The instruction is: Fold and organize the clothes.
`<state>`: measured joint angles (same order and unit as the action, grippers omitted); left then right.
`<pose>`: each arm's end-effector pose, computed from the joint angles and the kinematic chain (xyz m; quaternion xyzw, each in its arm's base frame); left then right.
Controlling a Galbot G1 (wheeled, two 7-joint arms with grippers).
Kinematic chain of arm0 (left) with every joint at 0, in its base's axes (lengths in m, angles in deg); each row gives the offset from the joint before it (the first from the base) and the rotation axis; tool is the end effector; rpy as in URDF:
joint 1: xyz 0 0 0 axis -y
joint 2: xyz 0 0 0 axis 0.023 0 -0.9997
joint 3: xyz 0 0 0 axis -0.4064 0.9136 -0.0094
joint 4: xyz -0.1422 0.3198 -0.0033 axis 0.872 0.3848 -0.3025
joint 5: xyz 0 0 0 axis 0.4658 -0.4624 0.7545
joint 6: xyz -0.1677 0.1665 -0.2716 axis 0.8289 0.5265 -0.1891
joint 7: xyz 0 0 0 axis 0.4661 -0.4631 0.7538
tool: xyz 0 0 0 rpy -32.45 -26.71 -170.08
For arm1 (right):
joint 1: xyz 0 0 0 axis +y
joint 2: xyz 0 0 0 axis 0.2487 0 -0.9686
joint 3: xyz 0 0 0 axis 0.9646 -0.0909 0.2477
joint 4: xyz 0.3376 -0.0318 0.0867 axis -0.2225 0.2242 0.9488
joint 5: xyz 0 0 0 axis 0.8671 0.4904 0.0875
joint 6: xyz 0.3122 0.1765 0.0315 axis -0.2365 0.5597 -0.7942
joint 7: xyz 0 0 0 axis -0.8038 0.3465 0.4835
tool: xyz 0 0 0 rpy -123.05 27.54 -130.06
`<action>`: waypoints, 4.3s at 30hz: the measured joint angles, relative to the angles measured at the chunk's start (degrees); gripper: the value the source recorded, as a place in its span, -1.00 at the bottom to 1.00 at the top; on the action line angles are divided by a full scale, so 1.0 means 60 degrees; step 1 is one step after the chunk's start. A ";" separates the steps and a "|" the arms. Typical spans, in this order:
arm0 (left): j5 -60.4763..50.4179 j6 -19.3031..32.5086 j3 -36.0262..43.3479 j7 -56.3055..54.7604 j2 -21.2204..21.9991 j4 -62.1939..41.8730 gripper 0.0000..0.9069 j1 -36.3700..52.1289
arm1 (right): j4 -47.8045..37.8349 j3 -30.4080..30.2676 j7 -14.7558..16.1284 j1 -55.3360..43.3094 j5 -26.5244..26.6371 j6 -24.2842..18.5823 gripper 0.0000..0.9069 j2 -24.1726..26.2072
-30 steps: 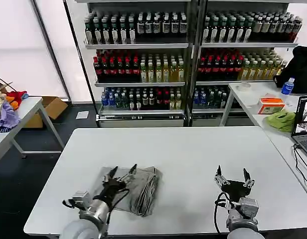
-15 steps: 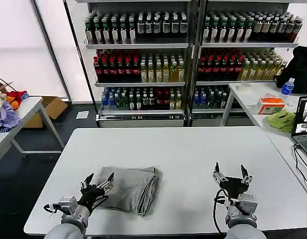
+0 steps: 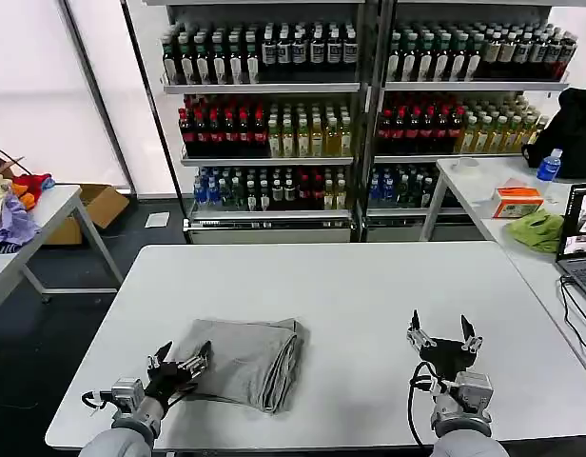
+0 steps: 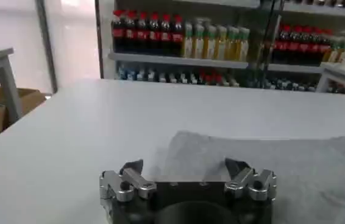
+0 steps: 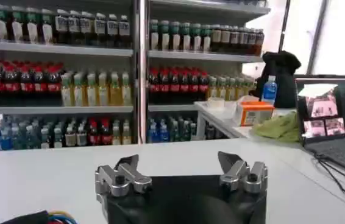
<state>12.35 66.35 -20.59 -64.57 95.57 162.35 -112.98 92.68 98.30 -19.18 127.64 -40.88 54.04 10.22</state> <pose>0.2360 0.0805 -0.3183 -0.0410 -0.9742 0.0342 0.2194 0.2082 -0.0115 -0.2295 -0.1062 -0.9887 0.0244 0.1034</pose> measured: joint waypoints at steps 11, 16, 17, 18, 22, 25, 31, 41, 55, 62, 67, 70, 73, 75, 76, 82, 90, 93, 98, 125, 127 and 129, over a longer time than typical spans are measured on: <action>0.0194 -0.0164 -0.0057 0.0381 -0.0012 -0.0205 -1.00 -0.0115 | -0.0005 0.0010 -0.0020 -0.0066 0.0009 -0.0002 1.00 0.0006; 0.0230 -0.0137 -0.0062 0.0414 0.0062 -0.0233 -1.00 -0.0141 | -0.0044 0.0007 -0.0020 -0.0111 0.0008 -0.0014 1.00 0.0014; 0.0232 -0.0130 -0.0065 0.0402 0.0081 -0.0246 -1.00 -0.0135 | -0.0051 0.0007 -0.0020 -0.0128 0.0008 -0.0013 1.00 0.0018; 0.0233 -0.0123 -0.0073 0.0388 0.0095 -0.0256 -1.00 -0.0133 | -0.0071 0.0006 -0.0020 -0.0150 0.0009 -0.0013 1.00 0.0029; 0.0249 -0.0069 -0.0150 0.0295 0.0191 -0.0229 -1.00 -0.0146 | -0.0123 -0.0011 -0.0031 -0.0225 0.0025 -0.0013 1.00 0.0072; 0.0315 -0.0040 -0.0339 0.0173 0.0222 -0.0169 -1.00 -0.0195 | -0.0173 -0.0053 -0.0032 -0.0296 0.0032 0.0007 1.00 0.0100; 0.0511 -0.0006 -0.1179 -0.0092 0.0100 0.0119 -1.00 -0.0426 | -0.0273 -0.0182 -0.0038 -0.0486 0.0100 0.0064 1.00 0.0176; 0.0787 -0.0017 -0.3598 -0.0382 -0.0460 0.0542 -1.00 -0.0930 | -0.0507 -0.0500 -0.0039 -0.0871 0.0249 -0.0002 1.00 0.0266; -0.0759 0.0311 -0.5017 -0.0214 -0.0609 0.1780 -1.00 -0.1135 | -0.0554 -0.0379 -0.0055 -0.0774 0.0289 -0.0097 1.00 0.0197; -0.2081 0.0316 -0.2732 -0.0228 -0.0023 0.2201 -1.00 -0.1249 | -0.0297 -0.0073 -0.0046 -0.0363 0.0167 -0.0152 1.00 0.0102; -0.2027 -0.0050 -0.0596 -0.0476 0.0209 0.2173 -1.00 -0.0914 | -0.0175 0.0099 -0.0046 -0.0023 0.0040 -0.0118 1.00 -0.0032; -0.1643 -0.0301 0.0519 -0.0707 0.0340 0.2130 -1.00 -0.0516 | -0.0075 0.0106 0.0000 0.0172 -0.0104 -0.0054 1.00 -0.0166; -0.1368 -0.0484 0.1504 -0.0883 0.0520 0.1902 -1.00 0.0010 | 0.0021 0.0120 0.0040 0.0332 -0.0266 0.0019 1.00 -0.0271; -0.1257 -0.0575 0.2062 -0.0970 0.0637 0.1675 -1.00 0.0359 | 0.0055 0.0175 0.0051 0.0364 -0.0328 0.0066 1.00 -0.0290; -0.1197 -0.0616 0.2329 -0.1007 0.0705 0.1534 -1.00 0.0557 | 0.0074 0.0186 0.0050 0.0388 -0.0376 0.0088 1.00 -0.0322; -0.0819 -0.0733 0.3354 -0.1141 0.0860 0.0890 -0.60 0.1366 | 0.0081 0.0154 0.0047 0.0498 -0.0522 0.0140 1.00 -0.0489; -0.0303 -0.0696 0.3989 -0.1069 0.1000 0.0589 1.00 0.2004 | -0.0179 -0.0040 -0.0018 0.0365 -0.0378 0.0290 1.00 -0.0526; -0.0016 -0.0596 0.4079 -0.1022 0.0967 0.0595 1.00 0.2091 | -0.0324 -0.0137 -0.0089 0.0219 -0.0182 0.0444 1.00 -0.0488; 0.0344 -0.0507 0.3993 -0.1109 0.0881 0.0723 1.00 0.2143 | -0.0580 -0.0381 -0.0278 -0.0120 0.0288 0.0765 1.00 -0.0352; 0.0223 -0.0138 0.0973 -0.2073 0.0732 0.1794 1.00 0.0687 | -0.2398 -0.3109 -0.1064 -0.2471 0.3441 0.1219 0.58 -0.0965; 0.0187 -0.0137 0.0835 -0.2101 0.0739 0.1846 1.00 0.0588 | -0.2603 -0.3243 -0.1109 -0.2556 0.3494 0.1221 0.56 -0.1062; 0.0165 -0.0137 0.0717 -0.2130 0.0742 0.1853 1.00 0.0495 | -0.2800 -0.3323 -0.1148 -0.2633 0.3530 0.1216 0.56 -0.1144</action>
<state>13.34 65.53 -16.29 -77.35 100.02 173.46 -110.01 75.88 78.37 -26.07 111.84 -19.70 61.33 3.36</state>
